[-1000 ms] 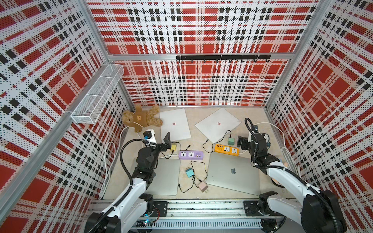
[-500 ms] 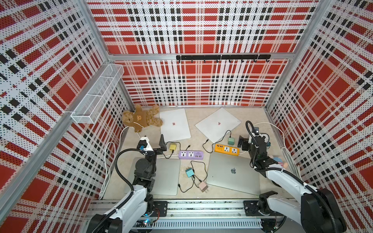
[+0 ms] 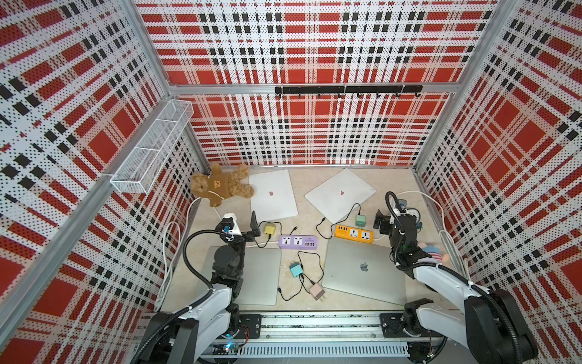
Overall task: Unplug the laptop charger
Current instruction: Reset both arms
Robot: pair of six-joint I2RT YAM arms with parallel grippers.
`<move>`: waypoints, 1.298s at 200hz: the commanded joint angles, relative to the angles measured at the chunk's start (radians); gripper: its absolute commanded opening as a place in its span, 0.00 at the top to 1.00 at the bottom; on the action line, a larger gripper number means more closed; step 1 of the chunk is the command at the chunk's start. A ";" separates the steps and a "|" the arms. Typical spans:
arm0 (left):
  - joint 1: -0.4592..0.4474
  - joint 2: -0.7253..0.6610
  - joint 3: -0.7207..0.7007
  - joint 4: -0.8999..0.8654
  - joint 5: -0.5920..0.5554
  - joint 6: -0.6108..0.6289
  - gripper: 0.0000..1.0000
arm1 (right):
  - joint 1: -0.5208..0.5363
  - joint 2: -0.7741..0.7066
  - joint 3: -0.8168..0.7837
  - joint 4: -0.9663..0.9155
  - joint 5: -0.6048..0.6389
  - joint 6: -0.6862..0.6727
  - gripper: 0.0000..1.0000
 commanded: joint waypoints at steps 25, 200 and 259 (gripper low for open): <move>0.016 0.069 -0.010 0.113 0.005 0.044 0.02 | -0.055 0.033 -0.083 0.230 0.030 -0.011 0.00; 0.170 0.594 0.026 0.542 0.201 0.031 0.02 | -0.154 0.385 -0.207 0.869 -0.088 -0.041 0.00; 0.188 0.570 0.129 0.311 0.072 -0.036 0.02 | -0.160 0.425 -0.110 0.722 -0.106 -0.045 0.00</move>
